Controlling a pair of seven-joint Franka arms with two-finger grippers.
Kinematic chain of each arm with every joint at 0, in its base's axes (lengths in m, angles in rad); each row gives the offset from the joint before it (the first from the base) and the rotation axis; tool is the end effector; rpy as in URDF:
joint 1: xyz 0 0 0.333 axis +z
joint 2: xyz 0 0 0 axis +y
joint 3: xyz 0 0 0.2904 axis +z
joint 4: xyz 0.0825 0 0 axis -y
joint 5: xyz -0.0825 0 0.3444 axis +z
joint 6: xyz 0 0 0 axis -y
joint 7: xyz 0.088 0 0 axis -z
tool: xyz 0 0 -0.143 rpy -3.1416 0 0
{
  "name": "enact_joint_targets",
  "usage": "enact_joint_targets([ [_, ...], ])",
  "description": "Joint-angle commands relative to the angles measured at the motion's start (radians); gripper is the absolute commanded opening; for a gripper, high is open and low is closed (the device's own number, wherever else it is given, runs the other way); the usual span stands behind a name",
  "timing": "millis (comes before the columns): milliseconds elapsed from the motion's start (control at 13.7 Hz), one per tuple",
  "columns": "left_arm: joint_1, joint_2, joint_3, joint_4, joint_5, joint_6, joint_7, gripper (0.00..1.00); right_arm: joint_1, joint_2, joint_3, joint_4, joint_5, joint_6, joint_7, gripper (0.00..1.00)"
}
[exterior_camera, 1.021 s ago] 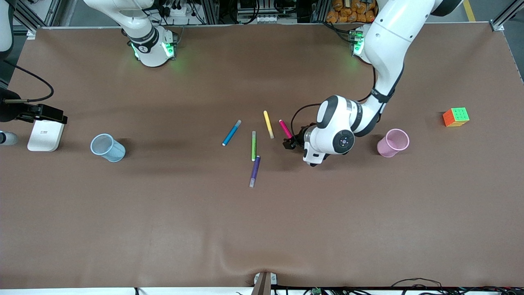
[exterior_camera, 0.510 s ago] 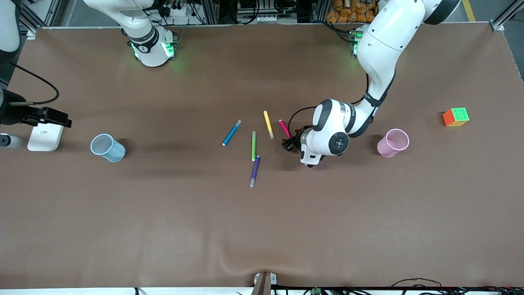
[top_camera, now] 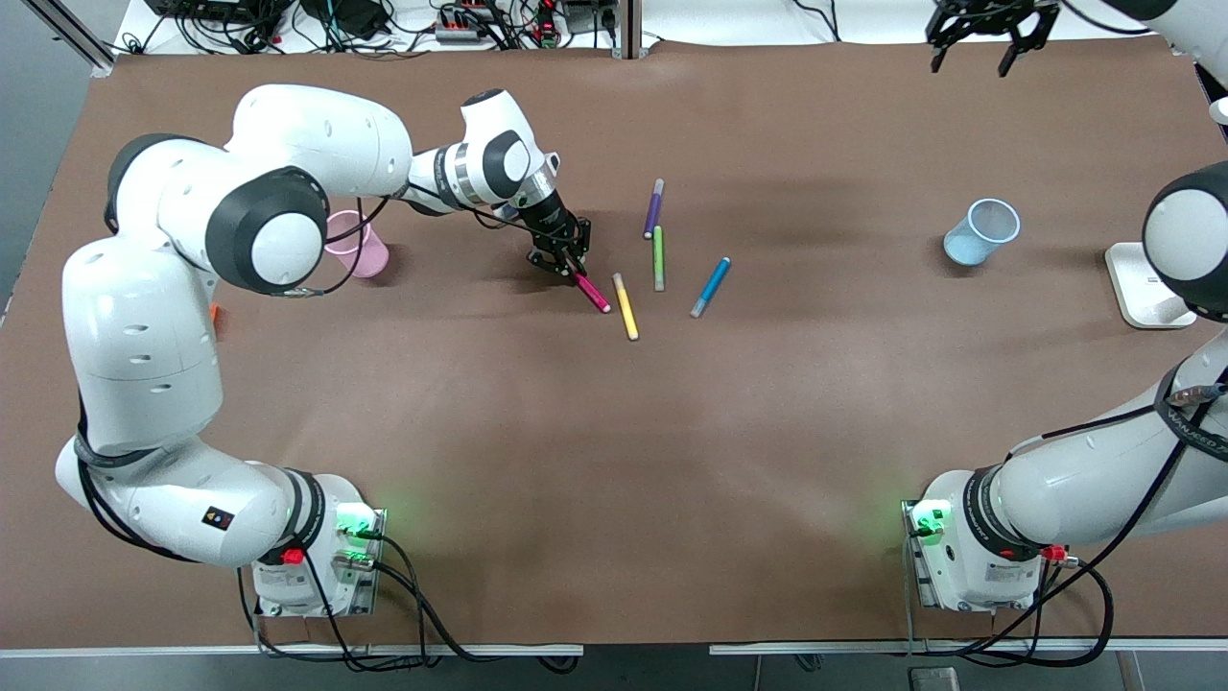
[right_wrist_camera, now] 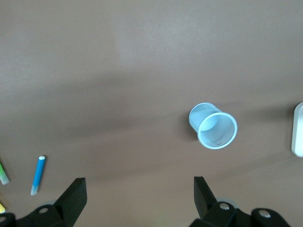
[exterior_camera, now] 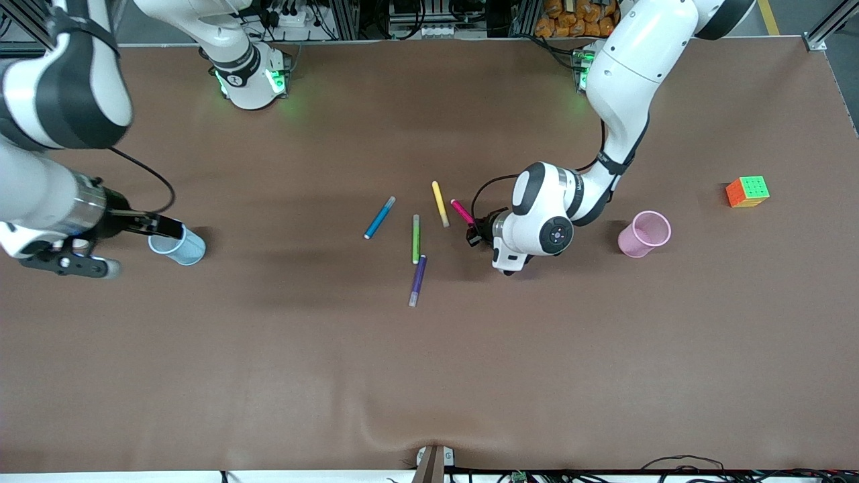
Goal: Place pink and blue markers in matching cups
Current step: 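Grasp the pink marker with the left gripper while the right gripper reaches out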
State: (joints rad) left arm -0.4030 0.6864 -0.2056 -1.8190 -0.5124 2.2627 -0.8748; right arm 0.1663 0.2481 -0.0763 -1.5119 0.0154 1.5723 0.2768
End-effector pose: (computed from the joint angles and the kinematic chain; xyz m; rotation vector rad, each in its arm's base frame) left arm 0.4603 -0.3529 0.1327 2.6911 0.9493 -0.7380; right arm 0.5619 0.0565 0.4539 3.0775 -0.2897 -0.2840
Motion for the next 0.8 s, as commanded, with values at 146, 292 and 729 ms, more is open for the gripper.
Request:
enact_joint_targets([
  [146, 0.010, -0.014, 0.017, 0.015, -0.012, 0.011, -0.009, 0.00, 0.110, 0.060, -0.007, -0.010, 0.076, -0.005, 0.299, 1.00],
  [292, 0.049, -0.065, 0.018, 0.012, -0.005, -0.043, -0.012, 0.00, 0.145, 0.062, -0.007, -0.057, 0.104, 0.020, 0.349, 1.00],
  [729, 0.164, -0.215, 0.022, 0.003, 0.061, -0.233, -0.013, 0.00, 0.303, 0.054, -0.008, -0.226, 0.104, 0.191, 0.582, 1.00],
])
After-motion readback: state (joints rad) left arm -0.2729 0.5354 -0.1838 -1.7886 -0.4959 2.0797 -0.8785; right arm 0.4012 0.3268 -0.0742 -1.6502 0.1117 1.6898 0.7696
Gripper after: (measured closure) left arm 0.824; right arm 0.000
